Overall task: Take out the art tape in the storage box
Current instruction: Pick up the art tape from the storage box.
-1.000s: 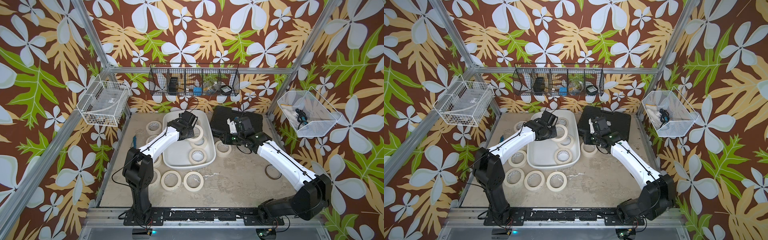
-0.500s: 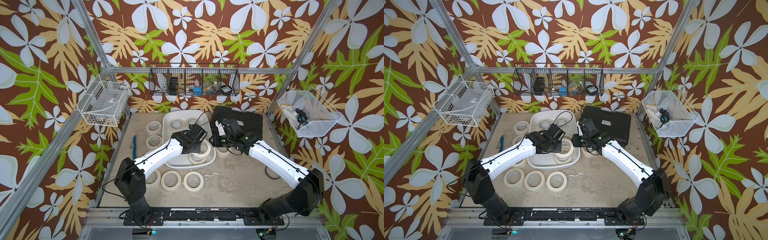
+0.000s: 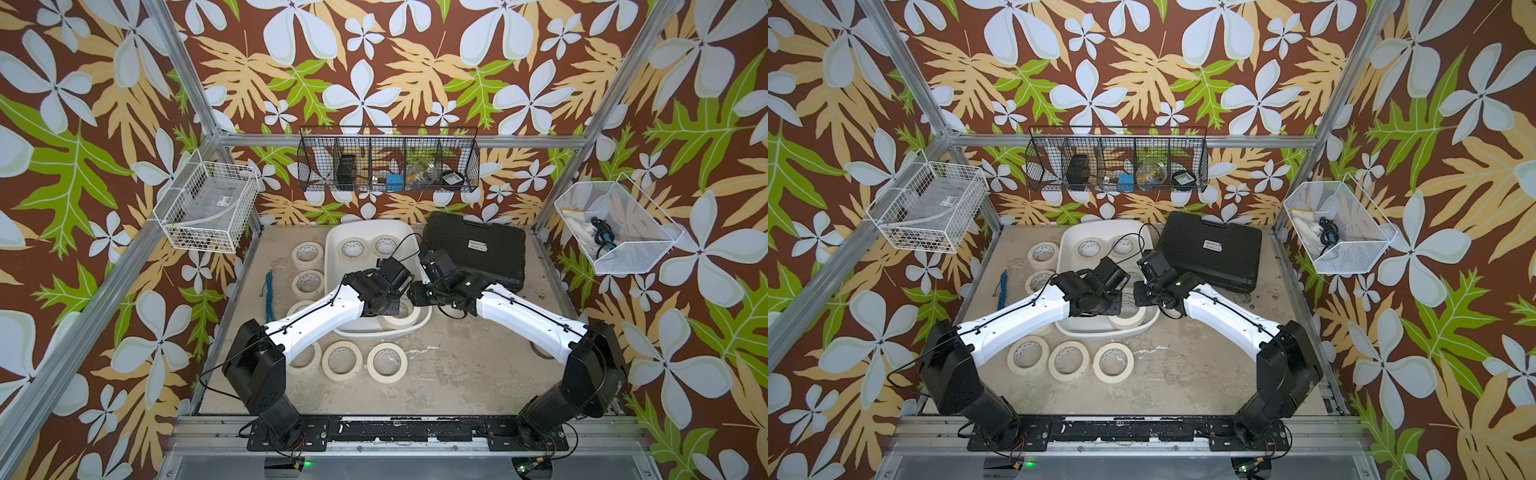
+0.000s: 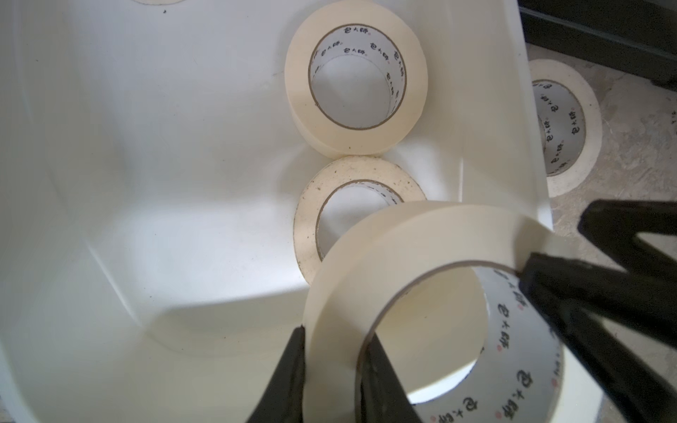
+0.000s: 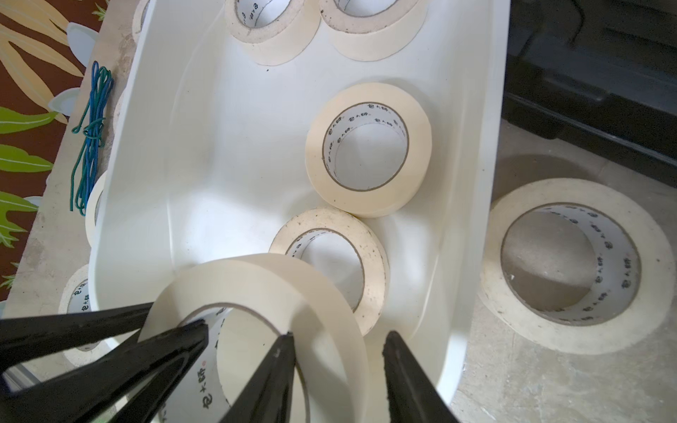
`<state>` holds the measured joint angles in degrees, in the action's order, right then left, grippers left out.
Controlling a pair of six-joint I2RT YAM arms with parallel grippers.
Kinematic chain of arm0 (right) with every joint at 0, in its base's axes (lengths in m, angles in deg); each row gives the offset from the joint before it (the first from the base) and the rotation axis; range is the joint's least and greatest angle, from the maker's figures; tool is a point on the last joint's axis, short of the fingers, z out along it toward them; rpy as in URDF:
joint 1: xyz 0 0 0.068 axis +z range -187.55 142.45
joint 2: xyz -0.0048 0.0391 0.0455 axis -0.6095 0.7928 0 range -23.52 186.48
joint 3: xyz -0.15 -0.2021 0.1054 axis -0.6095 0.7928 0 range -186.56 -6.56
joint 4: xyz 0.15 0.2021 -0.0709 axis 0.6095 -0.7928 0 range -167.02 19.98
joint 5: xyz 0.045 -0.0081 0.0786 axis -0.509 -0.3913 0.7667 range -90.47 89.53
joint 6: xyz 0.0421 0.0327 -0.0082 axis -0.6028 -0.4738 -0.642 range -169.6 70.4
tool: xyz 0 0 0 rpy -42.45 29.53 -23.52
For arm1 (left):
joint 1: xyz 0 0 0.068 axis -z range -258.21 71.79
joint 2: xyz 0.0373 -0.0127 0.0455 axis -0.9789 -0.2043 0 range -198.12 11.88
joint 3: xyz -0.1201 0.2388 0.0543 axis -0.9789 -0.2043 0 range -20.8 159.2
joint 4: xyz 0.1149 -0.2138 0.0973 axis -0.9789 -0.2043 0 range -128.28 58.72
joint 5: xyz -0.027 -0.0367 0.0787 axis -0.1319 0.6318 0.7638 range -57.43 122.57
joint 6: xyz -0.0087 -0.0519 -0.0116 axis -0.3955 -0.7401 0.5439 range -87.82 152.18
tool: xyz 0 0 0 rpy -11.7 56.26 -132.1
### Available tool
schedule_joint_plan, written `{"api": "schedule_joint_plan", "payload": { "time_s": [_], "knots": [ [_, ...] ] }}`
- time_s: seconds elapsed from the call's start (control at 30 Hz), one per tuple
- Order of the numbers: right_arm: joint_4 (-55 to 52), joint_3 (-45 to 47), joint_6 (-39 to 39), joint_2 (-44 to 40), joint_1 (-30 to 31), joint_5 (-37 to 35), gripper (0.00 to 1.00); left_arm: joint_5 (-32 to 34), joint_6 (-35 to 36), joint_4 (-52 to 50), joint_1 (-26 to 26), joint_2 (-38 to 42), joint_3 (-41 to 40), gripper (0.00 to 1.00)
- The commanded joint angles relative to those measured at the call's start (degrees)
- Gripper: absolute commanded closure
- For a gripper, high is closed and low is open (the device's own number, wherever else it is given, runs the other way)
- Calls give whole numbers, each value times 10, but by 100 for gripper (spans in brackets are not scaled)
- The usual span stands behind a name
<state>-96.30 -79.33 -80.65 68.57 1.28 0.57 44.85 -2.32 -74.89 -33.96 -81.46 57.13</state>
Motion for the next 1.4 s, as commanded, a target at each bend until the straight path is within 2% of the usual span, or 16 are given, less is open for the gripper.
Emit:
{"api": "schedule_joint_plan", "payload": {
  "time_s": [0.0,0.53,0.73,0.97,1.1,1.2,1.37],
  "knots": [
    [-6,-1,8,6,2,-39,57,-23,0,33,1,11,5,88],
    [2,23,30,-35,12,-14,46,-9,-10,30,1,-4,18,88],
    [6,28,39,-48,15,-26,47,-9,-10,24,1,2,22,89],
    [-32,0,39,-9,15,-75,58,-13,-9,27,1,12,19,89],
    [-32,-7,38,-6,16,-77,72,-13,-11,29,1,15,16,86],
    [-30,-8,39,-11,16,-75,80,-8,-13,31,1,16,14,76],
    [-43,-9,47,-22,15,-89,86,-10,-23,50,1,32,4,57]
  ]
}}
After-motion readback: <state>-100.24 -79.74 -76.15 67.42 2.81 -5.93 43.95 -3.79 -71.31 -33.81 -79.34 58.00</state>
